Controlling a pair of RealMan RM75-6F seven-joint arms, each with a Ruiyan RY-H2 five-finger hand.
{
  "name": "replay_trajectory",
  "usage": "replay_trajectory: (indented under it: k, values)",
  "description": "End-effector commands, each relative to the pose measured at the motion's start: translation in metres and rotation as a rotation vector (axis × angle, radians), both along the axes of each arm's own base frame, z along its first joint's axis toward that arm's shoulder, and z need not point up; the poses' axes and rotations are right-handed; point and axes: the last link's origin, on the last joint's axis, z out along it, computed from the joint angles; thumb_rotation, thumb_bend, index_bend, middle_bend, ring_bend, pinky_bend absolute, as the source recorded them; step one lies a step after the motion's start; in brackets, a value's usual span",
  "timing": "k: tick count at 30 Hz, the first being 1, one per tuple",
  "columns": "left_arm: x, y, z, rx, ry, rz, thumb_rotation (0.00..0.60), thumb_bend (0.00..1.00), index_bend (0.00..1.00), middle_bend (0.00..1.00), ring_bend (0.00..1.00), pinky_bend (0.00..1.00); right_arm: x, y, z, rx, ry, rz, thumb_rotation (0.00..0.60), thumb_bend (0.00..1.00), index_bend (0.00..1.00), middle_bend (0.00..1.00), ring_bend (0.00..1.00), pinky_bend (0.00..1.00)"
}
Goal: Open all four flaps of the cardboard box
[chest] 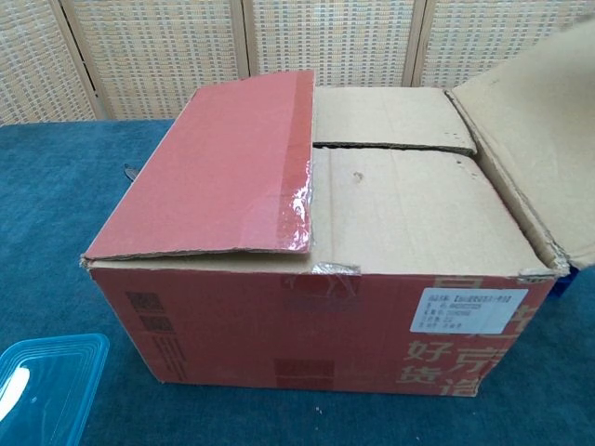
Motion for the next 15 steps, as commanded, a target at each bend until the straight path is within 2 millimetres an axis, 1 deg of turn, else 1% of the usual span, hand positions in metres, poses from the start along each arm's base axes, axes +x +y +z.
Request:
replay_trajectory:
  k: [1, 3, 6, 8, 11, 15]
  values:
    - [0.001, 0.001, 0.000, -0.003, 0.005, -0.008, 0.558, 0.21, 0.22, 0.00, 0.00, 0.00, -0.008, 0.001, 0.001, -0.003, 0.002, -0.020, 0.600, 1.00, 0.43, 0.41, 0.07, 0.00]
    - [0.003, 0.002, 0.001, -0.003, 0.011, -0.026, 0.559, 0.21, 0.22, 0.00, 0.00, 0.00, -0.013, 0.001, 0.001, -0.008, -0.005, -0.032, 0.600, 1.00, 0.43, 0.40, 0.07, 0.00]
    - [0.010, 0.006, 0.002, -0.005, 0.014, -0.076, 0.559, 0.21, 0.22, 0.00, 0.00, 0.00, -0.018, 0.004, -0.001, -0.017, -0.033, -0.045, 0.600, 0.99, 0.42, 0.35, 0.07, 0.00]
    - [0.016, 0.008, 0.004, -0.014, 0.005, -0.118, 0.560, 0.22, 0.22, 0.00, 0.00, 0.00, -0.022, 0.007, -0.003, -0.026, -0.056, -0.053, 0.600, 0.97, 0.40, 0.32, 0.07, 0.00]
    - [0.021, 0.011, 0.004, -0.031, -0.007, -0.146, 0.568, 0.22, 0.22, 0.00, 0.00, 0.00, -0.024, 0.010, -0.005, -0.033, -0.070, -0.059, 0.600, 0.93, 0.33, 0.25, 0.03, 0.00]
    - [0.034, 0.018, 0.009, -0.076, -0.022, -0.224, 0.565, 0.20, 0.21, 0.00, 0.00, 0.00, -0.031, 0.017, -0.011, -0.053, -0.092, -0.068, 0.600, 0.89, 0.26, 0.19, 0.00, 0.00]
